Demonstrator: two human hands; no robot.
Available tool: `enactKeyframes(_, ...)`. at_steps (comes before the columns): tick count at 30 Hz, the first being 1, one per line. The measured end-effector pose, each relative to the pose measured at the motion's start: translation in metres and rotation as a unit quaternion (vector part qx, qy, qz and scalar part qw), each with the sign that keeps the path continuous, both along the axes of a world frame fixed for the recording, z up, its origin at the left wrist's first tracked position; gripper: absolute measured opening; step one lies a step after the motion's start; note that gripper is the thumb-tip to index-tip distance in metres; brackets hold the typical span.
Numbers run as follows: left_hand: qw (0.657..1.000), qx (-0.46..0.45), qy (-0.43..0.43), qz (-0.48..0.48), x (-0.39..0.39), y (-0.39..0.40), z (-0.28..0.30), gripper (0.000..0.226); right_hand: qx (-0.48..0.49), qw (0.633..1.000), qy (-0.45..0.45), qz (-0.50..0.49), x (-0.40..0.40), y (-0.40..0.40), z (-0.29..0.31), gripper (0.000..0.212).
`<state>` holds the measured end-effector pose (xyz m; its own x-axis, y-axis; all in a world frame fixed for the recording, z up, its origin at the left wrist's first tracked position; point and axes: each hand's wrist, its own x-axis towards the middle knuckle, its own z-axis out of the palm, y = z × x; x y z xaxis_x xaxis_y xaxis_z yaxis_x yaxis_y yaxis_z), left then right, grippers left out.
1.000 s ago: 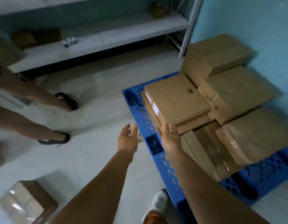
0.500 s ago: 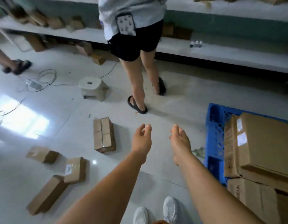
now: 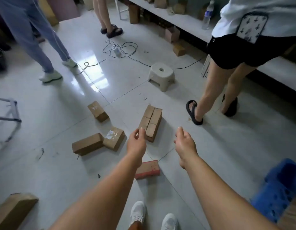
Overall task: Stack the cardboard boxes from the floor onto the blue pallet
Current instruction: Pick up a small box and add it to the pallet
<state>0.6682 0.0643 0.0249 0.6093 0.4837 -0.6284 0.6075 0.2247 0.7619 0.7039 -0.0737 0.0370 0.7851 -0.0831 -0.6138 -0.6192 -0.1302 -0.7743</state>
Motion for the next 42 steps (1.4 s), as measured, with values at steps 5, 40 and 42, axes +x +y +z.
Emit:
enactKeyframes(5,0.997,-0.023,0.010,0.072,0.004,0.023,-0.021,0.053,-0.017,0.998,-0.002,0.062,0.031,0.028,-0.008,0.051)
enactKeyframes(40,0.926,-0.095,0.139,0.338,0.217,0.137,-0.237,0.074,-0.177,0.913,0.063,0.362,0.343,0.201,-0.238,0.055)
enactKeyframes(42,0.918,-0.107,0.157,0.347,0.229,0.129,-0.266,0.077,-0.180,0.899,0.061,0.394,0.359,0.200,-0.270,0.059)
